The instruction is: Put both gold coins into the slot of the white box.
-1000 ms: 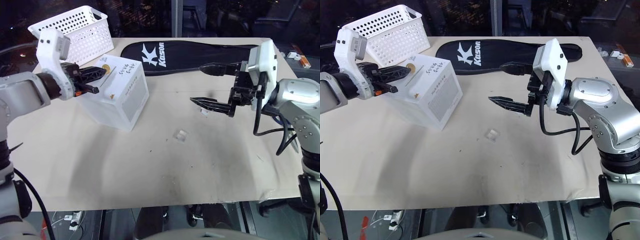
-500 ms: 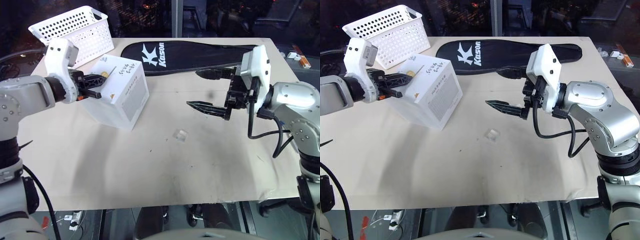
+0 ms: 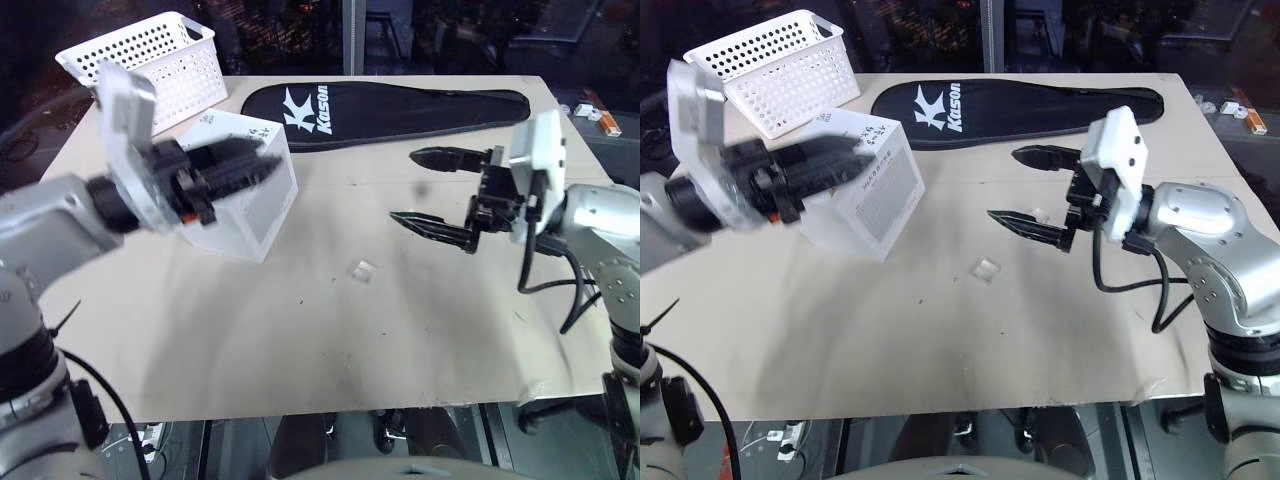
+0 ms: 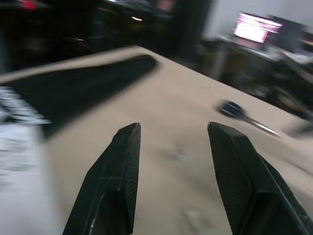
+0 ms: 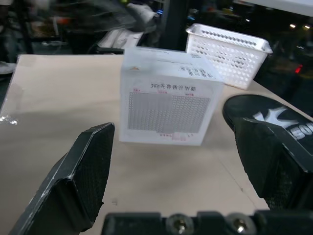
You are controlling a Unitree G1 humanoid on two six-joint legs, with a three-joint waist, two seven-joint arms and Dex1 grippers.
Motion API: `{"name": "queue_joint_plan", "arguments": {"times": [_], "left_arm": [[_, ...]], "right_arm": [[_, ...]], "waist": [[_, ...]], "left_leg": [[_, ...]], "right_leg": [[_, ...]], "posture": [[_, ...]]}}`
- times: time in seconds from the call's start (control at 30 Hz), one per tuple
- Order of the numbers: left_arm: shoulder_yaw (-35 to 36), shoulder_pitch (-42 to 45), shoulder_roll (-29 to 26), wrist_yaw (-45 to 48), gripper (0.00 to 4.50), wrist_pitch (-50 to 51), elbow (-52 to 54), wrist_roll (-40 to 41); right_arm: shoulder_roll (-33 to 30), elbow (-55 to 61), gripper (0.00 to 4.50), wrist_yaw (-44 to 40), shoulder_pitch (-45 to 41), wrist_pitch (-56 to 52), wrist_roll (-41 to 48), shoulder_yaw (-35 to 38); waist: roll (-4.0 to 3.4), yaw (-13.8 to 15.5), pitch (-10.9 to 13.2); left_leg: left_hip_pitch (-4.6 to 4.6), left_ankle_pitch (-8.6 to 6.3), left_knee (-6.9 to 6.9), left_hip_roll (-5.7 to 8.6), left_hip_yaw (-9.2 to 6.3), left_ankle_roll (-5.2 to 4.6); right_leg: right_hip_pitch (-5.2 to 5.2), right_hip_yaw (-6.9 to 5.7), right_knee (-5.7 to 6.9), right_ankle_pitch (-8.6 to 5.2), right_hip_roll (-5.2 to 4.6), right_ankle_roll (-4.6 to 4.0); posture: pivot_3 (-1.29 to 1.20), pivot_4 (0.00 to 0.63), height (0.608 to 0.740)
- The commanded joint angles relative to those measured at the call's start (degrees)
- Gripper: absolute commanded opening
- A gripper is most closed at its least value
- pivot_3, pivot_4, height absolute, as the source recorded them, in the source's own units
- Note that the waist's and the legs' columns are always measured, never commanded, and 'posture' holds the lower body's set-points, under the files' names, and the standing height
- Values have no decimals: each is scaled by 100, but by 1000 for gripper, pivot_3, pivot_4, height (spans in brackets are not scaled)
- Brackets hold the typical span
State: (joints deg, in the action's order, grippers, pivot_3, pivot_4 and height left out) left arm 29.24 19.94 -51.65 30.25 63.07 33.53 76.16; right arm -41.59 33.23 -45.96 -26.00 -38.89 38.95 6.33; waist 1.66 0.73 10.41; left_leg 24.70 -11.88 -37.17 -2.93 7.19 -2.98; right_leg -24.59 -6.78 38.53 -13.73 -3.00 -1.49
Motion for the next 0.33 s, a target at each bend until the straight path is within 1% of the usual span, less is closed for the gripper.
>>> {"name": "queue_joint_plan", "arguments": {"times": [0.03,0.07,0.1,0.17,0.2,0.3,0.33], "left_arm": [[302,-1325,158,526,3354,-499,640,-595],[332,-1590,201,591,3845,-639,669,-734],[324,-1854,206,753,4457,-860,659,-1005],[258,-2450,212,1242,4457,-1418,527,-1724],[234,-2672,233,1380,4457,-1617,394,-1989],[111,-2992,297,1614,4457,-2013,144,-2399],[19,-3073,279,1801,4457,-2205,-8,-2598]], "right_arm": [[-407,502,4239,233,1291,-111,-292,795],[-495,576,4239,258,1573,-114,-337,913],[-574,690,4239,219,1884,-112,-313,1069],[-614,948,4239,150,2606,-150,-184,1593],[-640,1075,4239,106,2997,-172,-195,1869],[-659,1280,4239,24,3812,-195,-246,2402],[-640,1376,4239,19,4226,-194,-398,2495]], "waist": [[-1,12,-2],[-1,15,-1],[-1,15,-1],[-11,21,-1],[-22,19,-9],[-41,27,-20],[-41,27,-20]], "left_leg": [[-3,0,0,1,0,0],[-2,-1,0,2,0,0],[2,-1,0,2,-1,0],[2,-1,-1,2,-6,-1],[-7,-15,0,2,-9,18],[-13,-32,-1,0,-21,1],[-9,-32,-2,-2,-27,1]], "right_leg": [[5,0,-1,-1,-1,0],[5,0,-3,-1,-1,1],[2,-1,-4,-2,0,1],[-1,-4,-2,-2,3,0],[3,-8,-2,-3,3,-1],[8,-16,-1,-15,3,-22],[7,-21,-1,-16,2,-24]], "posture": [[0,150,738],[0,150,738],[0,150,738],[0,150,738],[0,150,738],[0,150,738],[0,150,738]]}}
